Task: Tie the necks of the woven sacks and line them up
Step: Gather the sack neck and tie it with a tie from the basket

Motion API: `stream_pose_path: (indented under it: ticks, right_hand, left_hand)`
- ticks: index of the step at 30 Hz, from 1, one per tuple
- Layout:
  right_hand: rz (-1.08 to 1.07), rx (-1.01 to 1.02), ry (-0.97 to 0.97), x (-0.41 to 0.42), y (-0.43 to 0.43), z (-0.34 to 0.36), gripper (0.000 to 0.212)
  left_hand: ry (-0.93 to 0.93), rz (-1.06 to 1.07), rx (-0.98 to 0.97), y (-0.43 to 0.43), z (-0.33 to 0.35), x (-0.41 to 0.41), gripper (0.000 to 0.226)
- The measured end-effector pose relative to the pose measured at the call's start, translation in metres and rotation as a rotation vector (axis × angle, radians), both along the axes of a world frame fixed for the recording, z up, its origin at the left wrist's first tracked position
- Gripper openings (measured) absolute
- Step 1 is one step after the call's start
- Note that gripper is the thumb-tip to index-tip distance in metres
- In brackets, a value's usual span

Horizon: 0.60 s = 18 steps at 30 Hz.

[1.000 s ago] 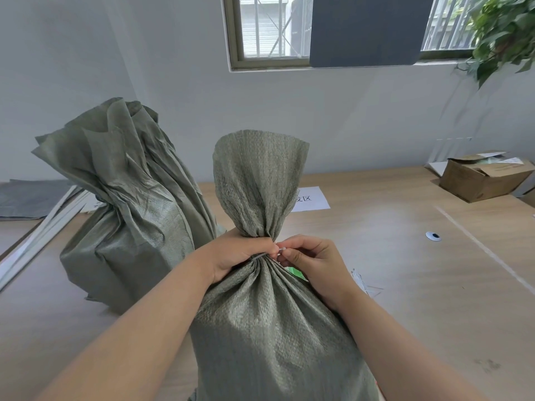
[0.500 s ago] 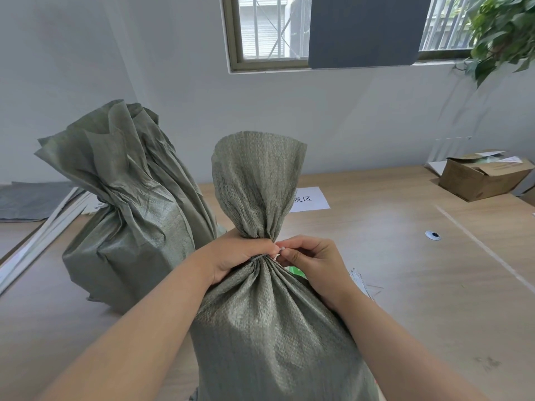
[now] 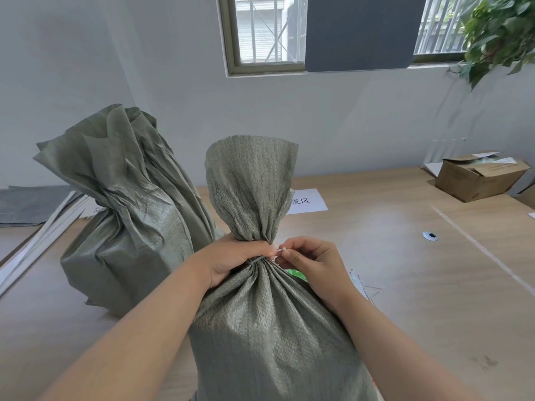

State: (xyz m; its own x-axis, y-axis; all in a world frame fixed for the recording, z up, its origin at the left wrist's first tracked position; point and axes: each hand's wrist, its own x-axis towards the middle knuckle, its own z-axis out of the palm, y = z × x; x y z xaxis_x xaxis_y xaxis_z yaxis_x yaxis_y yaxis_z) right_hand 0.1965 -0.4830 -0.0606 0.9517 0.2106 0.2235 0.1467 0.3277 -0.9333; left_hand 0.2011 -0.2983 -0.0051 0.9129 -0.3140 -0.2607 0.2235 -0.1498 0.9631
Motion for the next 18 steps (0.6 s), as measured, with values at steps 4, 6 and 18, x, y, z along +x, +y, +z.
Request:
stream_pose_path:
  ticks: [4, 6, 18]
  right_hand:
    - [-0.006, -0.027, -0.023, -0.0004, -0.0001, -0.0003, 0.013]
    - [-0.01, -0.04, -0.037, 0.0, -0.0002, -0.0008, 0.014]
    - [-0.011, -0.095, -0.071, 0.0009, -0.0001, -0.0009, 0.018]
  left_hand:
    - [0.008, 0.002, -0.012, -0.0015, -0.0001, 0.0006, 0.02]
    - [0.004, 0.009, -0.011, -0.0034, 0.0003, 0.0002, 0.019]
    - [0.003, 0.026, 0.014, -0.0054, -0.0007, 0.0033, 0.012]
